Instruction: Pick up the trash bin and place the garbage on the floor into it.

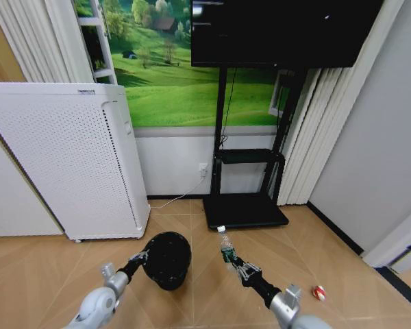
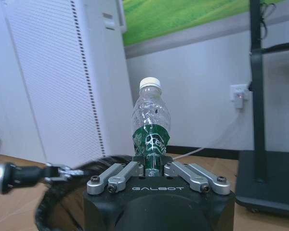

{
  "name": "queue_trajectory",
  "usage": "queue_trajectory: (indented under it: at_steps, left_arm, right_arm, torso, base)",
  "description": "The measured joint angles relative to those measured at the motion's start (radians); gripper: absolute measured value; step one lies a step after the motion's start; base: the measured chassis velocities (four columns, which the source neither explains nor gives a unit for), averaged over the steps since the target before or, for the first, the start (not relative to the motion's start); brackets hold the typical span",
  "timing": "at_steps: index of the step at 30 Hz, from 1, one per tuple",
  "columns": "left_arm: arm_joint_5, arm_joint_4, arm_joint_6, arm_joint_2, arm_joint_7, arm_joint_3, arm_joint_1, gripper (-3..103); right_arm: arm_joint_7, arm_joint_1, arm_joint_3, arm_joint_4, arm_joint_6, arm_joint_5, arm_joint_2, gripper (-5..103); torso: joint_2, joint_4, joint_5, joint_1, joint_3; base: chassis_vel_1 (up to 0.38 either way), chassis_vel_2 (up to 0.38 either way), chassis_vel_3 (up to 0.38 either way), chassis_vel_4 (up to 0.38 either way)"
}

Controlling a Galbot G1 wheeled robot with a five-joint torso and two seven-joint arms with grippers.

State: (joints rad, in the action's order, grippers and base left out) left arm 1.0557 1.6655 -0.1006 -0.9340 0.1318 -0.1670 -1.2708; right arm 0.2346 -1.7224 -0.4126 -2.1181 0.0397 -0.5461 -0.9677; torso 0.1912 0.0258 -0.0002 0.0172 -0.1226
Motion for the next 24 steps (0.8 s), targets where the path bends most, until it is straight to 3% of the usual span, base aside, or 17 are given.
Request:
queue_trajectory:
  at_steps: [1,8,13,24]
  left_arm:
    - [-0.003,-0.001,0.005,-0.002,0.001,0.053,0.024,7]
    - [-0.027,-0.040,0.025,-0.022,0.014,0.182,0.083,7]
    - [-0.064,-0.092,0.026,-0.053,0.062,0.210,0.131,7]
    - [-0.066,-0.087,-0.001,-0.065,0.108,0.239,0.149,7]
  right_arm:
    - [0.003,-0.003,0.010,-0.007,0.016,0.018,0.001,14]
    - [0.006,-0.009,0.067,-0.007,0.093,0.089,0.009,14]
    - [0.014,0.013,0.109,0.034,0.122,0.170,0.003,14]
    - [0.014,0.066,0.161,0.102,0.134,0.210,-0.004,14]
  torso:
    - [0.000,0.0002,-0.0002,0.000,0.000]
    - [0.000,-0.0003,0.0004,0.000,0.000]
    - [0.000,0.0000,0.0003,0.000,0.000]
    - [0.000,-0.0002,0.0004,0.000,0.000]
  base:
    - [0.000,0.000,0.000,0.000]
    - [0.000,0.000,0.000,0.000]
    - [0.000,0.000,0.000,0.000]
    - [0.000,0.000,0.000,0.000]
